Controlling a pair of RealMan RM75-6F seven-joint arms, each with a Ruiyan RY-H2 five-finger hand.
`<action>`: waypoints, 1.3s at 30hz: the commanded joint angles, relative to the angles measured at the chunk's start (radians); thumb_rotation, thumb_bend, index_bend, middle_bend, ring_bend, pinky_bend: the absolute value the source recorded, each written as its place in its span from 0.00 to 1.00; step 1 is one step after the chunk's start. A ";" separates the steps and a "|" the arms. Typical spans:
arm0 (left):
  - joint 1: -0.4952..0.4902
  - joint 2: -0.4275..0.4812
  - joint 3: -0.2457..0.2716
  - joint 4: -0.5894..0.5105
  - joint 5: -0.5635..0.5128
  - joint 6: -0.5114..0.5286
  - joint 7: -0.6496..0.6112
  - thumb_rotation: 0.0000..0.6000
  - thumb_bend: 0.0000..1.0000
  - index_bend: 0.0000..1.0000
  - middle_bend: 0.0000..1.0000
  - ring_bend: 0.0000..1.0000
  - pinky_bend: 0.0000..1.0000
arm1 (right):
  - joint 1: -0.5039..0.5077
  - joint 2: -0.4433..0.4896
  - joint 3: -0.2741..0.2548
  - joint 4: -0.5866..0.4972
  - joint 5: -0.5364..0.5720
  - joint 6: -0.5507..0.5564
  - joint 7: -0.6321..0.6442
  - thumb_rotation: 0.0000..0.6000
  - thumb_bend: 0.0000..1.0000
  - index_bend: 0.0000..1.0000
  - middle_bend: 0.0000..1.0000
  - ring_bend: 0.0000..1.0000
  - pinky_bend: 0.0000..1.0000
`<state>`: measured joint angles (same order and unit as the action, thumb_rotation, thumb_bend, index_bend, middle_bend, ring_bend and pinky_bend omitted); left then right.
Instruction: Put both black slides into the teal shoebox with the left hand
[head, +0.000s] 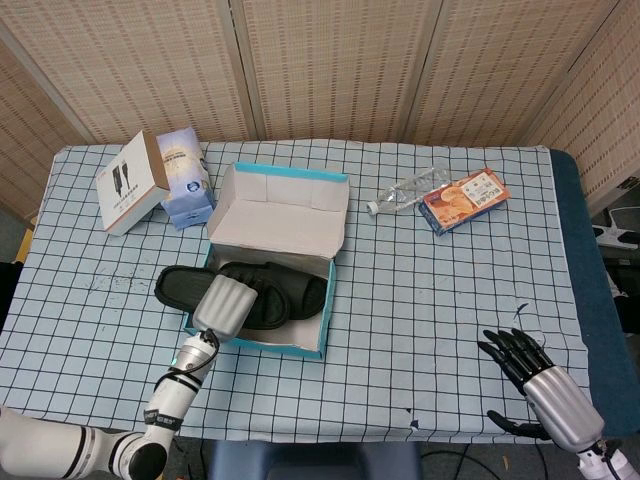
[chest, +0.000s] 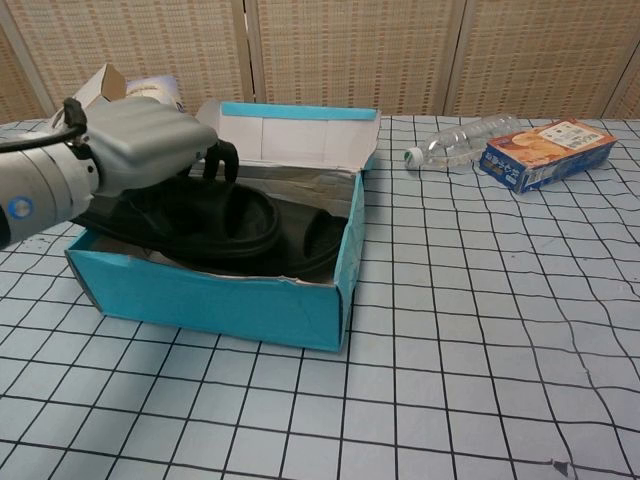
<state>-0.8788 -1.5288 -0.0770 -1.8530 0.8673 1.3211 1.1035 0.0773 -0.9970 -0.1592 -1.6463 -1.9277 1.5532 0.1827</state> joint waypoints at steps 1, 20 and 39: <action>-0.007 -0.079 0.033 0.087 0.058 0.013 0.032 1.00 0.42 0.50 0.63 0.58 0.54 | -0.002 0.001 0.000 0.005 0.006 0.002 0.005 0.88 0.15 0.00 0.00 0.00 0.00; -0.027 -0.125 -0.013 -0.005 -0.033 -0.035 0.088 1.00 0.42 0.49 0.63 0.58 0.55 | 0.008 -0.006 -0.001 0.034 0.024 -0.004 0.039 0.88 0.15 0.00 0.00 0.00 0.00; -0.110 -0.010 -0.064 -0.051 -0.404 -0.267 -0.037 1.00 0.42 0.25 0.44 0.38 0.43 | 0.019 -0.012 -0.003 0.032 0.035 -0.022 0.033 0.88 0.15 0.00 0.00 0.00 0.00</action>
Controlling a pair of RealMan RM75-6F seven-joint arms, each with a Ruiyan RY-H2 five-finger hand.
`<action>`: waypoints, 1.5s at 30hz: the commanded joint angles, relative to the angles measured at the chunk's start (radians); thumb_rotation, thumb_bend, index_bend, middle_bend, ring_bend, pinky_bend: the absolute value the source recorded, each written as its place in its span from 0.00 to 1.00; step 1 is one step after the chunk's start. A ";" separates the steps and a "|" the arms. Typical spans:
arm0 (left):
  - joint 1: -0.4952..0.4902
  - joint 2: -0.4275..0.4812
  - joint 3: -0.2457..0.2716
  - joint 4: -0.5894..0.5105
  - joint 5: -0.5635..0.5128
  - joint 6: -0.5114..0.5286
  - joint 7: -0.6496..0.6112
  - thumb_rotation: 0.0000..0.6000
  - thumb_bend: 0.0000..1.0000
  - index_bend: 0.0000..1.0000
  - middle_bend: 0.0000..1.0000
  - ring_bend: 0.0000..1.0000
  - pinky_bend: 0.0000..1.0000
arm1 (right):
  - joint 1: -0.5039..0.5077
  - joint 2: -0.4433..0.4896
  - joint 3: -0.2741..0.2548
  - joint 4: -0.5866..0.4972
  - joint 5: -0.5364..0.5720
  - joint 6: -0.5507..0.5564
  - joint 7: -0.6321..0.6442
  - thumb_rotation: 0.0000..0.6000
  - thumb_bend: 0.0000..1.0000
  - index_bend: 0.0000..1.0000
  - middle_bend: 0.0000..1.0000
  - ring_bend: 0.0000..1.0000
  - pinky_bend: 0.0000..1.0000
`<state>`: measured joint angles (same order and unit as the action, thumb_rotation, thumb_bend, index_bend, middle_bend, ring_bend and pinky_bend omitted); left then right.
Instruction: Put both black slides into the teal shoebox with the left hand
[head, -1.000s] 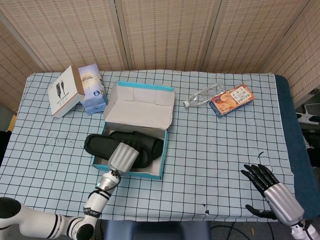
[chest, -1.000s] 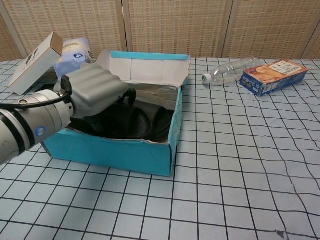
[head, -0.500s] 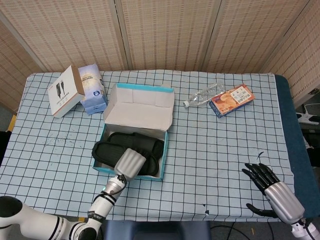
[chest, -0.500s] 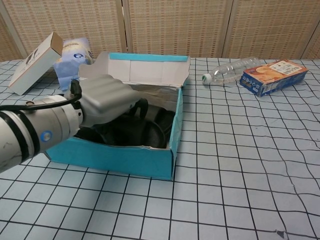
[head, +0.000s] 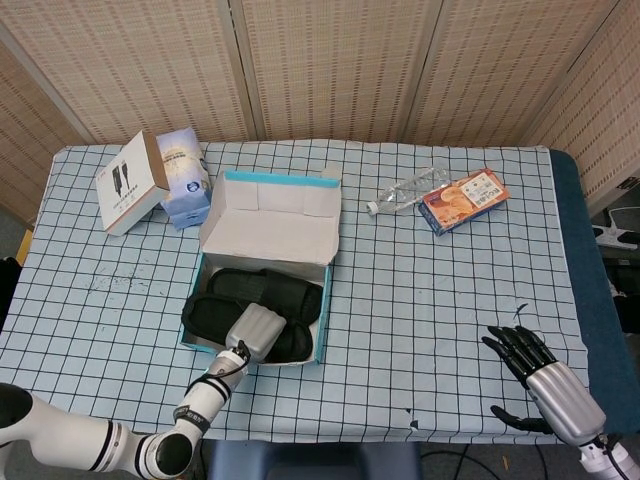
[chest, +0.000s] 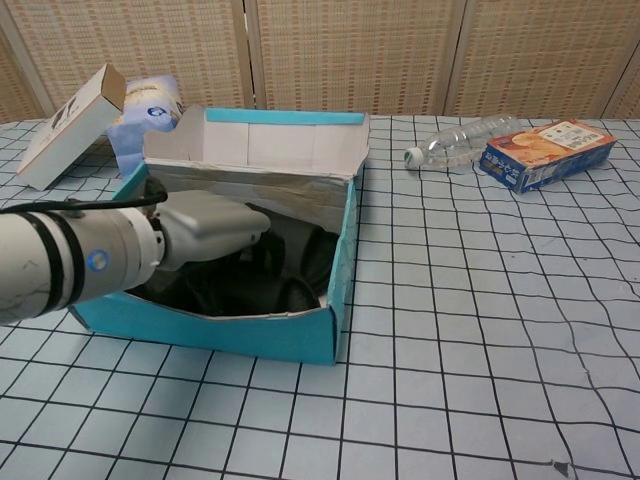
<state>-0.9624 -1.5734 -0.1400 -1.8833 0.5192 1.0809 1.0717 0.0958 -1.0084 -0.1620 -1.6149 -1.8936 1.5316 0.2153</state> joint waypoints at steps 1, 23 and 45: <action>-0.036 0.046 -0.002 -0.032 -0.079 -0.031 -0.002 1.00 0.42 0.18 0.34 0.28 0.33 | 0.001 0.000 0.000 0.001 0.001 -0.001 0.001 0.88 0.15 0.00 0.00 0.00 0.00; -0.158 0.253 -0.041 -0.155 -0.292 -0.141 -0.191 0.63 0.47 0.00 0.00 0.00 0.06 | 0.002 -0.002 -0.016 0.000 -0.021 0.004 -0.007 0.88 0.15 0.00 0.00 0.00 0.00; -0.113 0.315 0.071 -0.327 0.056 0.118 -0.226 0.95 0.46 0.00 0.00 0.00 0.11 | 0.002 -0.002 -0.019 0.000 -0.021 0.005 -0.009 0.88 0.15 0.00 0.00 0.00 0.00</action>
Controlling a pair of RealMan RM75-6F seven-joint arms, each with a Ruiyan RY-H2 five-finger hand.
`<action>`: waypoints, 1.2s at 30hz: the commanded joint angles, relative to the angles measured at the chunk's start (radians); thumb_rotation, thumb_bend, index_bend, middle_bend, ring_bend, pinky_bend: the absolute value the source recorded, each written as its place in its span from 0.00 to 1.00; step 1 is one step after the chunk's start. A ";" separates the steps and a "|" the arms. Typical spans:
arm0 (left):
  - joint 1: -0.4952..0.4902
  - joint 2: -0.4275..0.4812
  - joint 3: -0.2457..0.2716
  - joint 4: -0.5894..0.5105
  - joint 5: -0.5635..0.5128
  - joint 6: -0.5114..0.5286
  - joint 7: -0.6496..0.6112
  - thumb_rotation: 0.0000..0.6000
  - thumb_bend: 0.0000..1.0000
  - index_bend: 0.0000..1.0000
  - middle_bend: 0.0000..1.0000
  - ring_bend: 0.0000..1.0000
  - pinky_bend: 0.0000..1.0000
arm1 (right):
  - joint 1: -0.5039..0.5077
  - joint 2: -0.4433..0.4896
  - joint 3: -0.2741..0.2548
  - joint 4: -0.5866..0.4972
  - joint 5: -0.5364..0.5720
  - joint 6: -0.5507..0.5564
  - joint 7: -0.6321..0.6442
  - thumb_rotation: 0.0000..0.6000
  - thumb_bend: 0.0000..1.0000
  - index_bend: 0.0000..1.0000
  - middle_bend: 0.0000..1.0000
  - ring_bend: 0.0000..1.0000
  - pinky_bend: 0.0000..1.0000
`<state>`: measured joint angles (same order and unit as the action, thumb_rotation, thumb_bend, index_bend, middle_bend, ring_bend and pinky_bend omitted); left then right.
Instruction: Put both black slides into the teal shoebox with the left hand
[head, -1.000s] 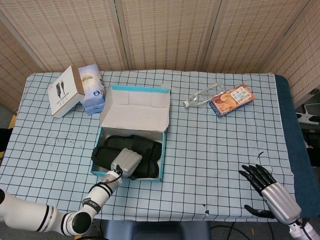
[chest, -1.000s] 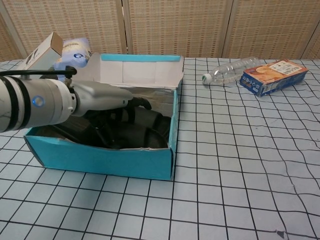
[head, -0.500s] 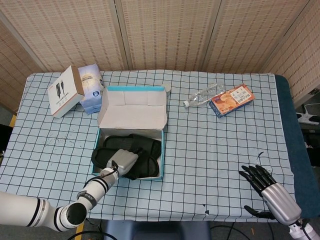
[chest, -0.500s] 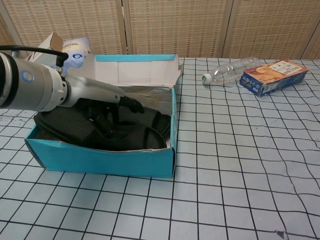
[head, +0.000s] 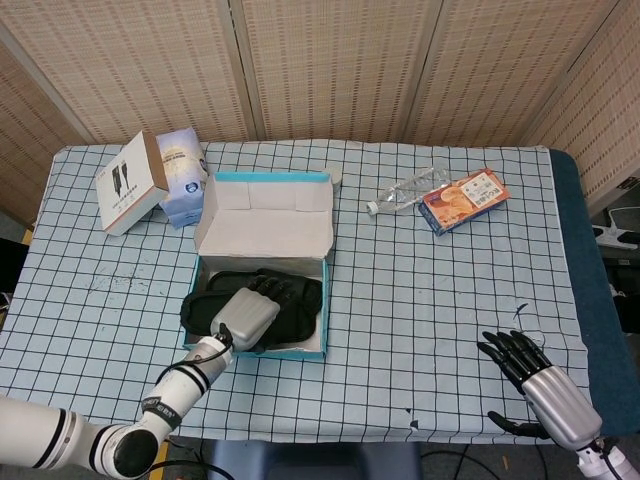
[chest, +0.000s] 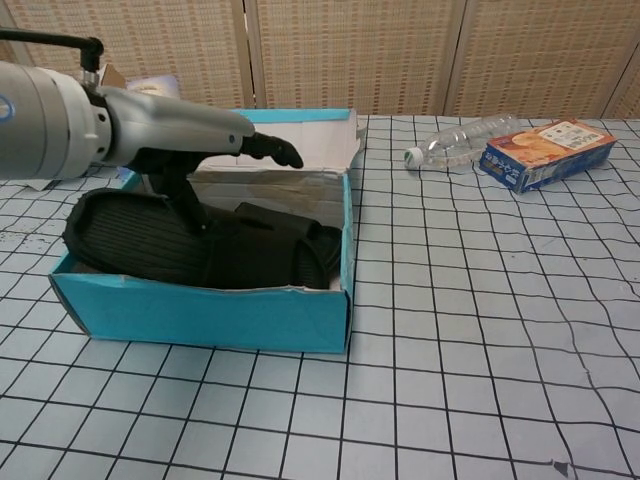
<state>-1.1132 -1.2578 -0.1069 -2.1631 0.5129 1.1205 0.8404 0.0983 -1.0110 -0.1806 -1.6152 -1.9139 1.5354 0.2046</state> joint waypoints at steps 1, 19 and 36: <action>0.045 0.005 0.041 -0.056 0.066 0.084 -0.001 0.95 0.45 0.00 0.00 0.00 0.12 | 0.000 0.001 -0.001 0.001 -0.001 0.001 0.002 0.88 0.15 0.00 0.00 0.00 0.00; 0.094 0.018 0.080 0.088 0.057 0.031 -0.065 0.96 0.45 0.00 0.00 0.05 0.12 | 0.005 -0.001 -0.003 0.004 0.001 -0.006 0.004 0.88 0.15 0.00 0.00 0.00 0.00; 0.136 -0.009 0.134 0.153 0.108 0.076 -0.021 0.95 0.45 0.11 0.22 0.22 0.27 | 0.004 0.000 -0.004 -0.001 0.008 -0.011 -0.004 0.88 0.15 0.00 0.00 0.00 0.00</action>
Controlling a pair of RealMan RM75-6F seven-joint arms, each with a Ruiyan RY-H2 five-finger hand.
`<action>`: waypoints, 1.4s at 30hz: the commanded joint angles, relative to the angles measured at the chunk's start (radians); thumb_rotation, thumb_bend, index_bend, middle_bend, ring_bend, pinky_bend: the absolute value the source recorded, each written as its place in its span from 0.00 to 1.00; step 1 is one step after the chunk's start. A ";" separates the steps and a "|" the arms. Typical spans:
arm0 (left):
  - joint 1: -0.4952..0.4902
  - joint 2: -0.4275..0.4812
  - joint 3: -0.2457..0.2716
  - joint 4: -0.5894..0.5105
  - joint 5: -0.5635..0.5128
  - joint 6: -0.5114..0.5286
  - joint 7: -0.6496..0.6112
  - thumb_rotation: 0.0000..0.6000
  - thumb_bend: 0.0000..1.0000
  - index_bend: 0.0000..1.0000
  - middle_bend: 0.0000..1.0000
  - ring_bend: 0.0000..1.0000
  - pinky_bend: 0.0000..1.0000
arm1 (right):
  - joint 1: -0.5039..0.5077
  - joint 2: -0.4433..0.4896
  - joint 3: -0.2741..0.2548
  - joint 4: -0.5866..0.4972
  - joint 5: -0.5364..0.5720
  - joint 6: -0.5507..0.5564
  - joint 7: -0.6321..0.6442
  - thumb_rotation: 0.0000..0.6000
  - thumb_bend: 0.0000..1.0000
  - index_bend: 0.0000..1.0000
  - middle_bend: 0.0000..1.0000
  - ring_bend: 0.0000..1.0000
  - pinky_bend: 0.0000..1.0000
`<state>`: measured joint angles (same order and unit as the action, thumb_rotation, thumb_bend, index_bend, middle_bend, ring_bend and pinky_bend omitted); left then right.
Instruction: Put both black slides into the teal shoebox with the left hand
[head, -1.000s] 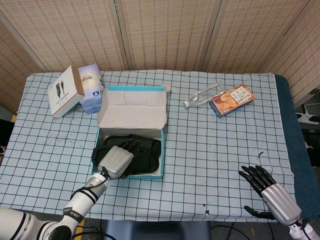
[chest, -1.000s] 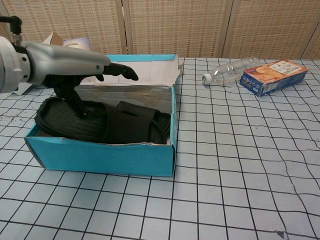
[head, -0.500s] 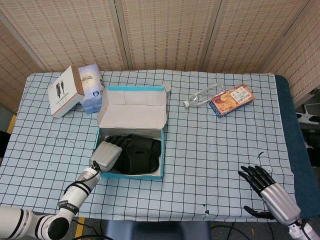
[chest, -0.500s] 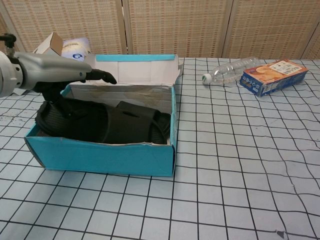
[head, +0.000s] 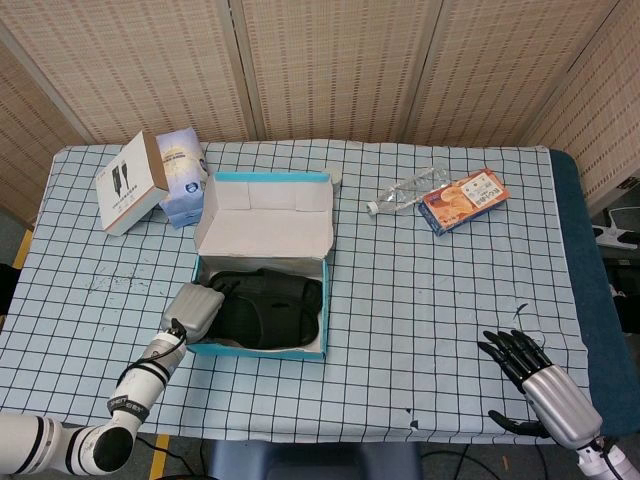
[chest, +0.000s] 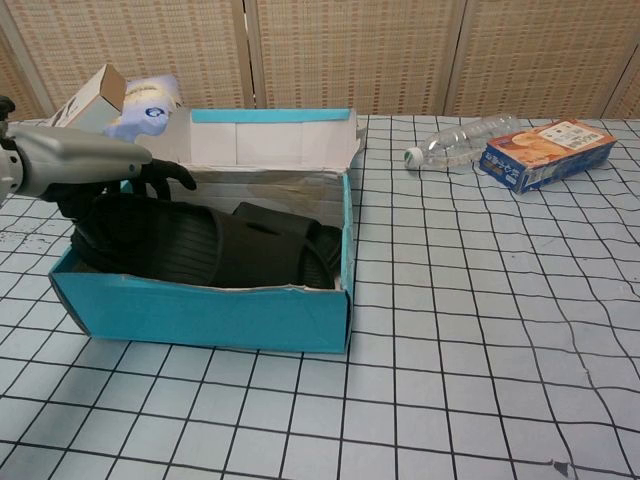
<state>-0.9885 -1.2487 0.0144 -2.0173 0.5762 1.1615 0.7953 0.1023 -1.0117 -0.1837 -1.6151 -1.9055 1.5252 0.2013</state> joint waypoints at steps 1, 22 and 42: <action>0.014 -0.023 0.014 0.004 0.053 0.043 0.028 0.95 0.45 0.11 0.22 0.21 0.27 | 0.000 0.001 0.000 -0.001 0.000 -0.001 -0.001 0.88 0.15 0.00 0.00 0.00 0.00; 0.098 -0.069 0.044 0.006 0.210 0.116 0.099 0.98 0.45 0.18 0.30 0.29 0.36 | -0.002 0.007 -0.004 -0.011 0.006 -0.008 -0.010 0.88 0.15 0.00 0.00 0.00 0.00; 0.152 -0.127 0.039 0.161 0.274 -0.034 -0.045 1.00 0.43 0.21 0.36 0.37 0.45 | -0.008 0.008 0.002 -0.005 0.009 0.008 -0.004 0.88 0.15 0.00 0.00 0.00 0.00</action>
<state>-0.8412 -1.3682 0.0570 -1.8689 0.8406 1.1357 0.7613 0.0939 -1.0037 -0.1822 -1.6197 -1.8961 1.5329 0.1977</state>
